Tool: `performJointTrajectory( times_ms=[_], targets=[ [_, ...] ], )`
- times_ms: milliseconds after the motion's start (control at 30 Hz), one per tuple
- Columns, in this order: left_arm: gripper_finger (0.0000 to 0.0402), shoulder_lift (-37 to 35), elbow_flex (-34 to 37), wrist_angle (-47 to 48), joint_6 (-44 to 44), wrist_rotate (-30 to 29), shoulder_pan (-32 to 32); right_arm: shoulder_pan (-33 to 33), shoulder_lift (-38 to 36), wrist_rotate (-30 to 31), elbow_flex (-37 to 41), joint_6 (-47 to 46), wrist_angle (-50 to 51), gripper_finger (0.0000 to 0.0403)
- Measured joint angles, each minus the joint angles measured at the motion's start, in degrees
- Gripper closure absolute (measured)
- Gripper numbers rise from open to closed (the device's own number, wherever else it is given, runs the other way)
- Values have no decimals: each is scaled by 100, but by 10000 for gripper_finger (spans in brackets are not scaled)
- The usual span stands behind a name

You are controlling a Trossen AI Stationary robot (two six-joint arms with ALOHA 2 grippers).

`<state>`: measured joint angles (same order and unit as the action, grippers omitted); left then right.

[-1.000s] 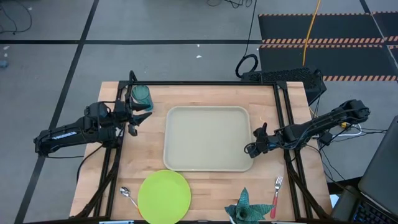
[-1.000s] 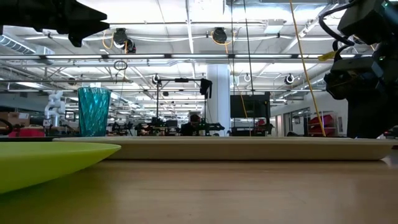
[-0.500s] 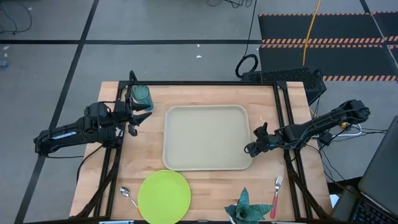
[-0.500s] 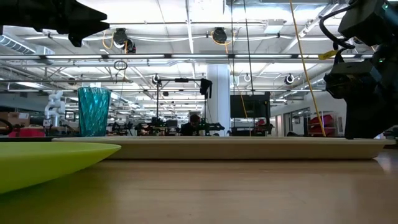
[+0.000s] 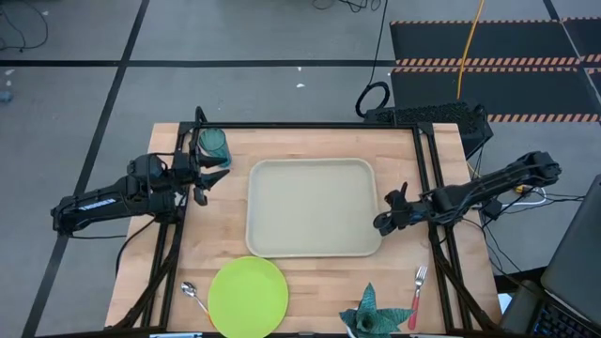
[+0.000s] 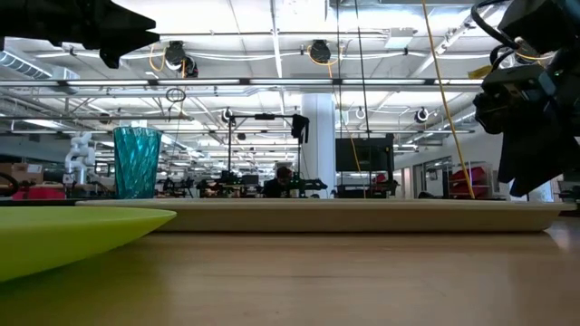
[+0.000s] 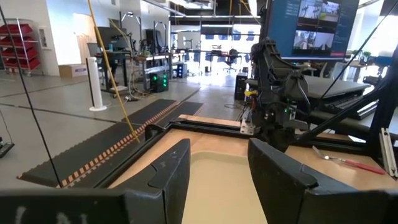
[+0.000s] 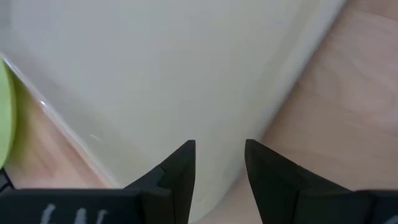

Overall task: Pick and place plate/cup/fork/spoon on tray
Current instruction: Prepare the light brown serving tray

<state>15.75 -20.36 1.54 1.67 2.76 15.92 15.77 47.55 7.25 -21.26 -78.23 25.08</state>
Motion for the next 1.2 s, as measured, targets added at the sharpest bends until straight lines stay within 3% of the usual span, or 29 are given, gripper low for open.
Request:
performJointTrajectory(
  times_ms=[200,433,1200],
  targets=[
    [236,0,0,0,7,26,-2,0,-167,4,0,-57,74,272],
    [236,0,0,-2,13,30,2,-2,-168,42,0,-50,858,273],
    [236,0,0,-2,15,33,2,7,656,-152,4,-1,-311,273]
  ],
)
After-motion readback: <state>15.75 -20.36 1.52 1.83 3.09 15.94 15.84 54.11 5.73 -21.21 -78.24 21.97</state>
